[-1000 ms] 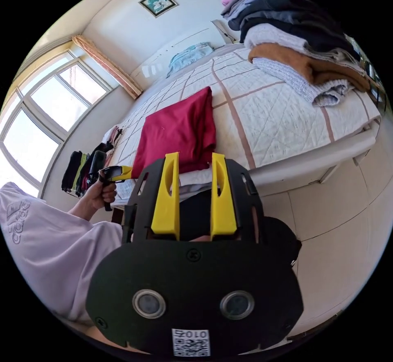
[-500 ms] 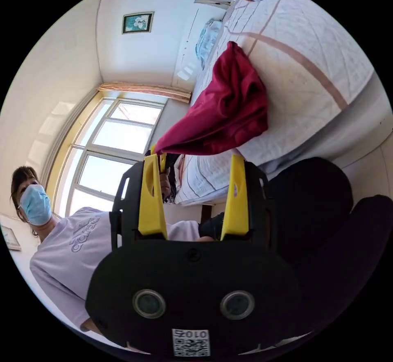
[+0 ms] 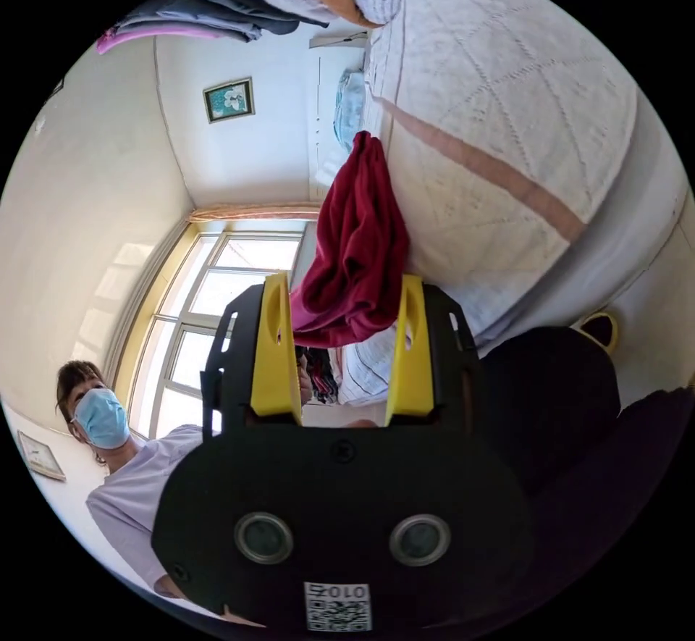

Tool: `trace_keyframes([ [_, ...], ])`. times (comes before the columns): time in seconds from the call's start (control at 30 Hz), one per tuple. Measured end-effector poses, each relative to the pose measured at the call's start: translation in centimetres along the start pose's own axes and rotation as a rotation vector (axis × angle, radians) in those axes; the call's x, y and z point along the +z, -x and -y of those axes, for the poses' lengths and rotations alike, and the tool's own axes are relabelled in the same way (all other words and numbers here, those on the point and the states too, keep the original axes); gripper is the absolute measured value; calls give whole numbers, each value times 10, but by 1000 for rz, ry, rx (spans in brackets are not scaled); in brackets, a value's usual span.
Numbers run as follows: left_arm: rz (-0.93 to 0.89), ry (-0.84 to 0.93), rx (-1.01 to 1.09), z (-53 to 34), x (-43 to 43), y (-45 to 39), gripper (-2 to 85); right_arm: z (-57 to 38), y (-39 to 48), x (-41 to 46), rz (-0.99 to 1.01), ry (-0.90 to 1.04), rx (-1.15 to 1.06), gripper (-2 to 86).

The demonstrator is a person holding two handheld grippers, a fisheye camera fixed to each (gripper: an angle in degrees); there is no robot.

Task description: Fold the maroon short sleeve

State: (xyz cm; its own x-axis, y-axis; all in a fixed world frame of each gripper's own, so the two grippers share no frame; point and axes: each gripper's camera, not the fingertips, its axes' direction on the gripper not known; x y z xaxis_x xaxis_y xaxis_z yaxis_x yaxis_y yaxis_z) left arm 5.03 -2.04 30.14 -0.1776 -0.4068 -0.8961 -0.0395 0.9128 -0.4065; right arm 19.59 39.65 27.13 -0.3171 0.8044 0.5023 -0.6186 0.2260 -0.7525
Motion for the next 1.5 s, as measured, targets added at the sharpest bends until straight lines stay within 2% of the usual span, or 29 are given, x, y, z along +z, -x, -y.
trace_keyframes([
  [0.07, 8, 2, -2, -3, 0, 3, 28, 7, 13, 6, -87, 65, -24, 168],
  [0.2, 23, 25, -23, -10, 5, 19, 37, 21, 17, 21, -131, 171, -28, 143],
  [0.27, 45, 53, 1, -13, 7, 24, 43, 24, 26, 22, -157, 200, -50, 95],
  [0.37, 168, 130, 47, -20, 10, 35, 61, 20, 35, 24, -197, 249, -59, 80],
  [0.43, 215, 210, 13, -27, 20, 54, 77, 16, 36, 26, -174, 256, -50, 77],
  [0.63, 302, 206, -47, -31, 45, 66, 85, 1, 46, 28, -120, 248, -42, 75],
  [0.8, 253, 152, -38, -29, 63, 62, 68, -12, 63, 29, -164, 269, -82, 74],
  [0.93, 299, 204, 32, -22, 79, 39, 54, -29, 80, 27, -225, 272, -122, 74],
  [1.07, 204, 209, 97, -9, 78, 7, 50, -53, 118, 18, -181, 258, -200, 73],
  [1.27, 93, 299, 338, 60, 104, -83, 50, -68, 195, -8, -91, 173, -352, 68],
  [1.4, 5, 385, 495, 164, 170, -139, 50, -38, 245, -40, -97, 79, -414, 62],
  [1.5, -54, 444, 705, 262, 236, -222, 50, 0, 332, -85, -178, -54, -581, 59],
])
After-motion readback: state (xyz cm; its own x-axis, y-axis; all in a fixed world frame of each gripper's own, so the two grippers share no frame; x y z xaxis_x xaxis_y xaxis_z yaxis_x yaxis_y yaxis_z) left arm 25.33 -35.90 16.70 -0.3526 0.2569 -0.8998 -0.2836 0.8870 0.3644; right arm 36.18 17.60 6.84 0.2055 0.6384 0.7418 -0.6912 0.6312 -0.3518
